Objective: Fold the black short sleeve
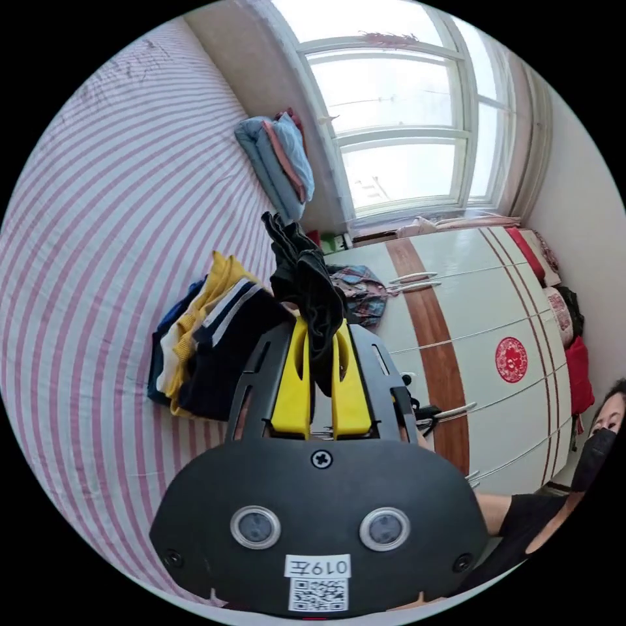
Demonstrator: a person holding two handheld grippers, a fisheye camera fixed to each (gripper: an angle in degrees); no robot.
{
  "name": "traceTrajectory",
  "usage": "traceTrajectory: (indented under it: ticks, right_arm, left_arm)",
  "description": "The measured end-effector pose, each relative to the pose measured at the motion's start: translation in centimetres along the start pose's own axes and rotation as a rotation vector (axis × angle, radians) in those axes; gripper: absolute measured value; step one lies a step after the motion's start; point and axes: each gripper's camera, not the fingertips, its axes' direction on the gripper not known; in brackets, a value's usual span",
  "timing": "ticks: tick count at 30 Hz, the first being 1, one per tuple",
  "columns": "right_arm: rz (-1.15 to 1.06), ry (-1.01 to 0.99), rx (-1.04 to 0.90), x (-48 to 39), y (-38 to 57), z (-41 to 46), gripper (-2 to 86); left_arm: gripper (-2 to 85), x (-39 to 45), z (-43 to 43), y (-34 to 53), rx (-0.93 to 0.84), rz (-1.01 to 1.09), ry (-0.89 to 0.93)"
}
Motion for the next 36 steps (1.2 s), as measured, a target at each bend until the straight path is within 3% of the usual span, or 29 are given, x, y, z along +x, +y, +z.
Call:
traceTrajectory:
  ticks: [2,6,10,17,24,26,30,33,36]
  right_arm:
    - [0.100,0.043,-0.052,3.2,0.7,1.6,-0.6]
    - [0.184,-0.002,-0.059,5.9,2.7,2.9,-0.6]
    - [0.220,0.065,-0.142,5.3,4.0,3.4,-0.5]
    - [0.263,0.148,-0.128,2.8,4.4,4.8,2.0]
    - [0.188,0.390,-0.120,-2.5,6.1,6.2,4.9]
    - [0.151,0.507,-0.074,-4.7,6.7,6.0,3.7]
    - [-0.095,0.781,0.111,-12.1,8.5,7.6,-0.4]
    - [-0.248,0.793,0.048,-14.7,9.2,12.4,-0.8]
    - [-0.263,0.881,-0.066,-13.9,10.2,17.4,-0.9]
  left_arm:
    - [1.3,-2.6,2.9,1.1,-0.085,-0.046,-0.106]
    - [1.1,-4.0,4.0,1.9,-0.065,-0.116,-0.086]
    - [1.2,-3.2,6.1,2.0,-0.144,-0.145,-0.138]
    - [2.4,-1.3,7.8,2.3,-0.214,-0.184,-0.221]
    - [2.4,3.4,6.2,3.4,-0.186,-0.101,-0.434]
    - [2.0,6.9,5.7,3.9,-0.118,0.016,-0.584]
    - [1.4,11.9,8.7,4.7,-0.143,0.230,-0.602]
    - [1.0,13.5,12.0,5.5,-0.183,0.277,-0.648]
    - [0.8,12.8,14.2,6.3,-0.266,0.199,-0.687]
